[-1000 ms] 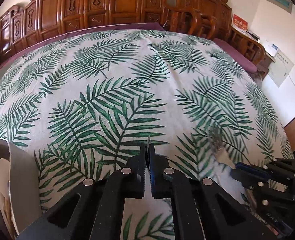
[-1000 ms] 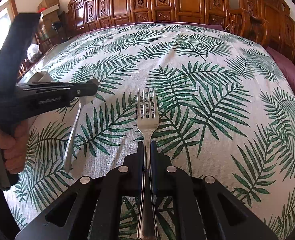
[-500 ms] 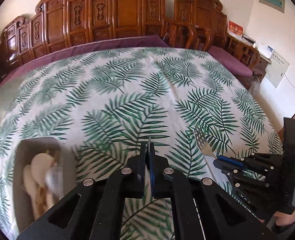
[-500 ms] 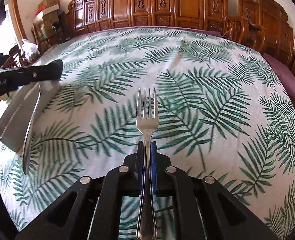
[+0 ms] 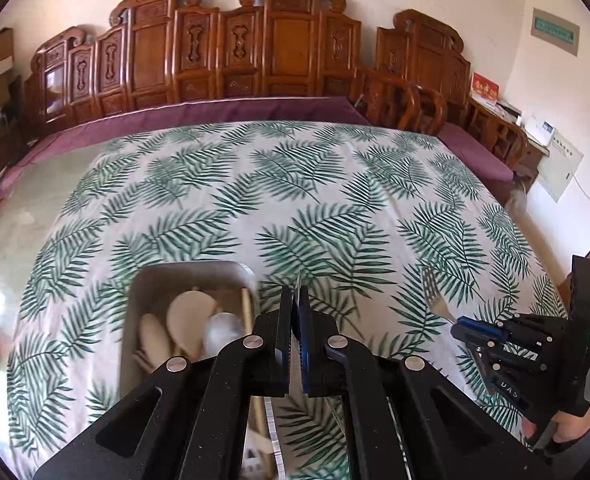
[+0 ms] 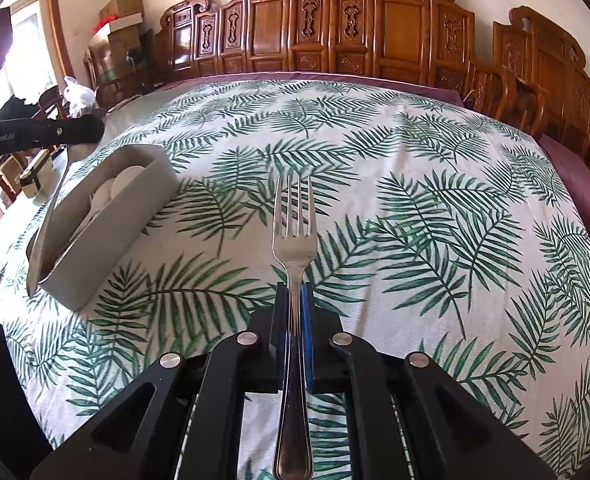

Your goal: Organize utensils

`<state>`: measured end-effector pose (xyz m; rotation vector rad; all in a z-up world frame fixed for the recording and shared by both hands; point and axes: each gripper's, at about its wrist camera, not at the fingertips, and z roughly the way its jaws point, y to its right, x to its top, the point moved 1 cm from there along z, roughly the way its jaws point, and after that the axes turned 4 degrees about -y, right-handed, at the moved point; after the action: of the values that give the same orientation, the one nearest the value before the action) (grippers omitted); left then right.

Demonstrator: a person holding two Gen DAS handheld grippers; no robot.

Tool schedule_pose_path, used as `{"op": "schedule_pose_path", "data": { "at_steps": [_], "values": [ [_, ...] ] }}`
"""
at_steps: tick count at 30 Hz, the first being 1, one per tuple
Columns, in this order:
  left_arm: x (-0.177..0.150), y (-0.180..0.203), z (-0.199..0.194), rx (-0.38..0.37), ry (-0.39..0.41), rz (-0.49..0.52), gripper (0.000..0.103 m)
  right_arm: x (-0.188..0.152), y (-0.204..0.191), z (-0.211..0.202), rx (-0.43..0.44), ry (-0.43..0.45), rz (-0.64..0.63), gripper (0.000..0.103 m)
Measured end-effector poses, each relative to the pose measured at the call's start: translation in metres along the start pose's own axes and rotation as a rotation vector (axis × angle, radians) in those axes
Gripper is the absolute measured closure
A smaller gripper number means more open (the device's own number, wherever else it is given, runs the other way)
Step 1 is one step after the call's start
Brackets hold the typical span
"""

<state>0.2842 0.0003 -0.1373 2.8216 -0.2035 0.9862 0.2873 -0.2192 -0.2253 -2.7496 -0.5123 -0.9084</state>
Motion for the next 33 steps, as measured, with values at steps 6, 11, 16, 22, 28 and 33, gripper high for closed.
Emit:
{"op": "schedule_pose_path", "data": {
  "at_steps": [6, 11, 16, 22, 28, 33],
  "values": [
    [0.0, -0.028, -0.006, 0.011, 0.011, -0.007, 0.101, 0.001, -0.012, -0.006, 0.011, 0.008, -0.003, 0.095],
    [-0.002, -0.05, 0.003, 0.06, -0.003, 0.017, 0.101, 0.006, -0.027, -0.012, 0.018, 0.021, -0.023, 0.095],
    [-0.015, -0.067, 0.026, 0.101, -0.057, 0.041, 0.101, 0.015, -0.045, -0.016, 0.029, 0.029, -0.047, 0.095],
    [-0.029, -0.079, 0.045, 0.1, -0.108, 0.02, 0.101, 0.026, -0.067, -0.023, 0.058, 0.047, -0.058, 0.095],
    [-0.036, -0.085, 0.051, 0.085, -0.127, -0.002, 0.101, 0.039, -0.09, -0.023, 0.081, 0.057, -0.074, 0.095],
    [-0.033, -0.092, 0.04, 0.071, -0.096, -0.031, 0.088, 0.05, -0.108, -0.022, 0.094, 0.061, -0.091, 0.095]
  ]
}}
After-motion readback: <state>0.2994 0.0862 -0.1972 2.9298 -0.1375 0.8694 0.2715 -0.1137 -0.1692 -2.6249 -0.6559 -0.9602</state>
